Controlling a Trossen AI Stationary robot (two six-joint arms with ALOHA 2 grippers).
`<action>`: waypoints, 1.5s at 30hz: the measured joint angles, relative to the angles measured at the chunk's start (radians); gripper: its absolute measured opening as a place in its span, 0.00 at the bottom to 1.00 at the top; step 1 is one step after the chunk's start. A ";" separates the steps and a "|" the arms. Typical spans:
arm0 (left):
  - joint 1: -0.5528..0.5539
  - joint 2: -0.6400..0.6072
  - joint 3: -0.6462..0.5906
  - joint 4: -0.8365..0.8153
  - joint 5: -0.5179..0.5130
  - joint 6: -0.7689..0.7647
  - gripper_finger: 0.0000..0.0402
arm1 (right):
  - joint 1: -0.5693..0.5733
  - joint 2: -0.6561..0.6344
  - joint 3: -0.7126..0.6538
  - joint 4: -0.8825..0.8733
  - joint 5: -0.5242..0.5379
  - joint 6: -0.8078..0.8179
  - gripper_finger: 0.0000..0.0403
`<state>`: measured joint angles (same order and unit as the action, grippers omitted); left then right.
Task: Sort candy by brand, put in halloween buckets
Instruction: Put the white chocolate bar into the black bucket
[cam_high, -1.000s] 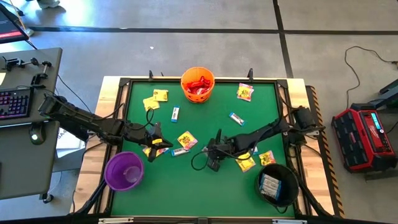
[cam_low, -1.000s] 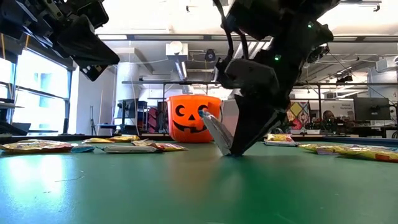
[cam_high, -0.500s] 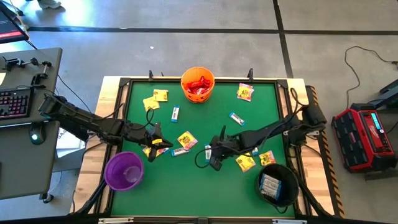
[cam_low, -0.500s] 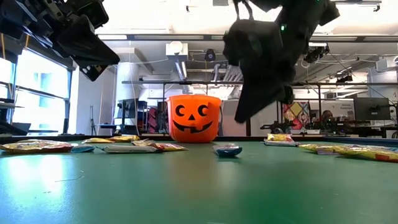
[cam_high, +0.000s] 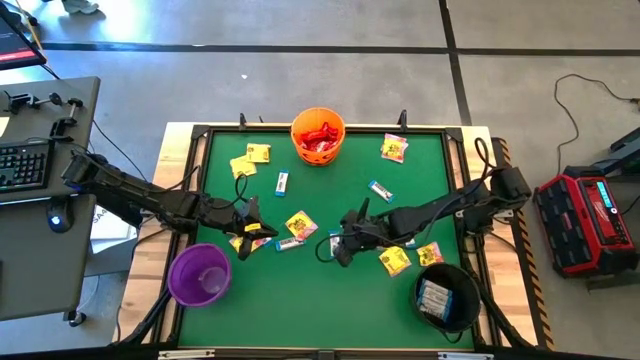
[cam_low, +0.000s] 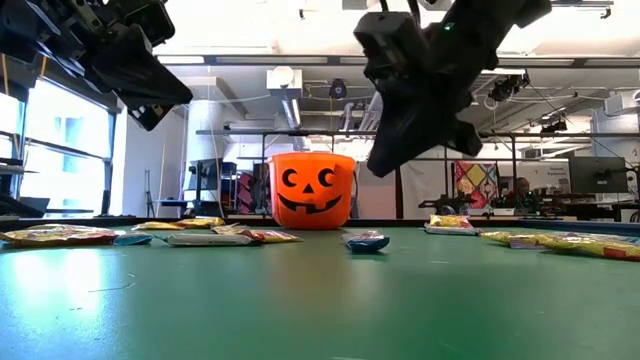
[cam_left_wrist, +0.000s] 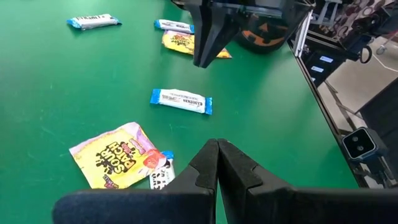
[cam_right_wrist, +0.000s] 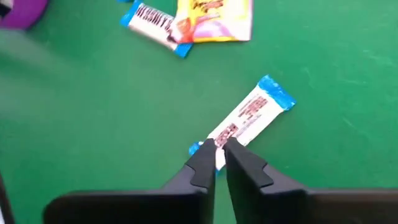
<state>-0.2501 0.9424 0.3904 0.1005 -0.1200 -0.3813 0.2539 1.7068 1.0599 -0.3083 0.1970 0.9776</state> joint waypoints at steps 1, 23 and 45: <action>0.000 0.000 0.000 -0.001 0.000 0.000 0.00 | 0.000 0.001 0.000 0.002 0.009 0.019 0.11; 0.000 0.000 0.000 -0.027 0.000 -0.010 0.00 | -0.001 0.079 0.001 -0.017 0.095 0.324 0.69; 0.000 0.000 0.000 -0.026 0.001 -0.010 0.00 | -0.014 0.083 0.001 -0.018 0.109 0.299 0.69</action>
<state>-0.2504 0.9424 0.3904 0.0744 -0.1192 -0.3916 0.2398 1.7897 1.0611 -0.3266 0.3061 1.2770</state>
